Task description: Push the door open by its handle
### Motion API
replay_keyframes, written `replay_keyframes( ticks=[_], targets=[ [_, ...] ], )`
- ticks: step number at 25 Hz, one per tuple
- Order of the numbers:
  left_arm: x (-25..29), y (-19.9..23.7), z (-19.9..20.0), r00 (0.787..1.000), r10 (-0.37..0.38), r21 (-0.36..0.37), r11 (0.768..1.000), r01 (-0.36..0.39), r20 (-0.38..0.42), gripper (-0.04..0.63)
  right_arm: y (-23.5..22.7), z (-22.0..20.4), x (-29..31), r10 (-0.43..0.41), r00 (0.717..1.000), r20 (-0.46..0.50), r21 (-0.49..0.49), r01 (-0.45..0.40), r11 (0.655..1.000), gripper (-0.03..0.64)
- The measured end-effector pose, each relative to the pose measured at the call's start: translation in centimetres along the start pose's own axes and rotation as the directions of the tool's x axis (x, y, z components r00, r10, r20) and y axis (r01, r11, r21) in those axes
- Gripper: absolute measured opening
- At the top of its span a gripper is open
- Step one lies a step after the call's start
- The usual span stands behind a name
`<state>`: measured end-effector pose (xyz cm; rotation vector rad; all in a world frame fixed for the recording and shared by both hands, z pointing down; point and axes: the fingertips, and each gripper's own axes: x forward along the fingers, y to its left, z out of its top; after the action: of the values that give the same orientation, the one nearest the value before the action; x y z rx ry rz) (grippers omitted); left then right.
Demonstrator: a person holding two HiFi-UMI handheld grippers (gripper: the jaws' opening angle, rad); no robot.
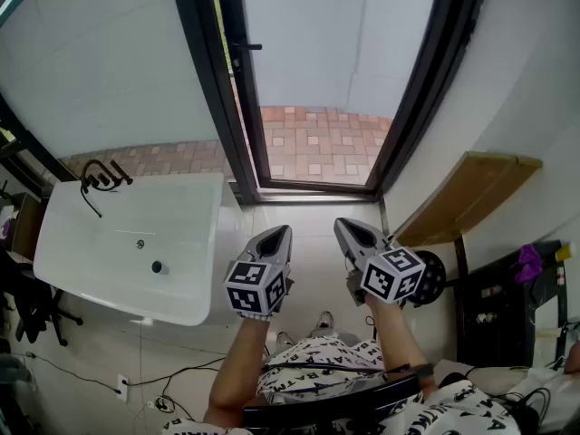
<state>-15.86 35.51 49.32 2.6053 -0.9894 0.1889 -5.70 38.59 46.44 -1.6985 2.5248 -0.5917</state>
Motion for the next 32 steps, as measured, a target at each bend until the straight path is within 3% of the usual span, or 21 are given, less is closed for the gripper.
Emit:
replay_keyframes(
  ticks=[2, 7, 8, 12, 19, 20, 27, 29, 32],
  targets=[
    [0.2, 0.1, 0.0, 1.0, -0.002, 0.001, 1.0, 0.002, 0.003, -0.012, 0.1, -0.1, 0.3, 0.01, 1.0, -0.006, -0.007, -0.01, 1.0, 0.136],
    [0.2, 0.0, 0.1, 1.0, -0.005, 0.001, 1.0, 0.005, 0.003, -0.012, 0.3, -0.1, 0.5, 0.012, 1.0, -0.014, -0.024, -0.012, 1.0, 0.152],
    [0.2, -0.1, 0.0, 1.0, -0.004, 0.0, 1.0, 0.004, 0.003, -0.012, 0.3, -0.2, 0.6, 0.016, 1.0, -0.02, -0.023, -0.017, 1.0, 0.194],
    [0.2, 0.0, -0.3, 1.0, 0.005, -0.005, 1.0, -0.005, -0.001, -0.012, 0.1, -0.5, 0.9, 0.025, 0.999, -0.041, -0.031, -0.026, 0.999, 0.198],
    [1.2, 0.7, -0.5, 0.999, 0.044, -0.019, 0.999, -0.044, -0.007, -0.012, -1.0, 1.5, 2.2, 0.114, 0.993, -0.011, -0.02, -0.114, 0.993, 0.21],
    [1.5, 0.9, -0.4, 0.999, 0.049, -0.022, 0.999, -0.049, -0.004, -0.012, -1.3, 2.1, 2.4, 0.125, 0.992, -0.001, -0.034, -0.125, 0.992, 0.244],
    [4.8, 1.6, 0.2, 0.997, 0.073, -0.039, 0.997, -0.073, 0.001, -0.012, -4.3, 6.4, 4.9, 0.17, 0.985, -0.008, -0.192, -0.169, 0.967, 0.247],
    [6.1, 1.7, 0.6, 0.996, 0.089, -0.034, 0.996, -0.088, 0.007, -0.012, -5.2, 7.5, 6.0, 0.199, 0.979, -0.04, -0.233, -0.203, 0.951, 0.284],
    [7.8, 1.7, 0.7, 0.995, 0.1, -0.038, 0.994, -0.099, 0.003, -0.012, -6.4, 8.4, 7.8, 0.241, 0.962, -0.129, -0.302, -0.269, 0.914, 0.284]
  ],
)
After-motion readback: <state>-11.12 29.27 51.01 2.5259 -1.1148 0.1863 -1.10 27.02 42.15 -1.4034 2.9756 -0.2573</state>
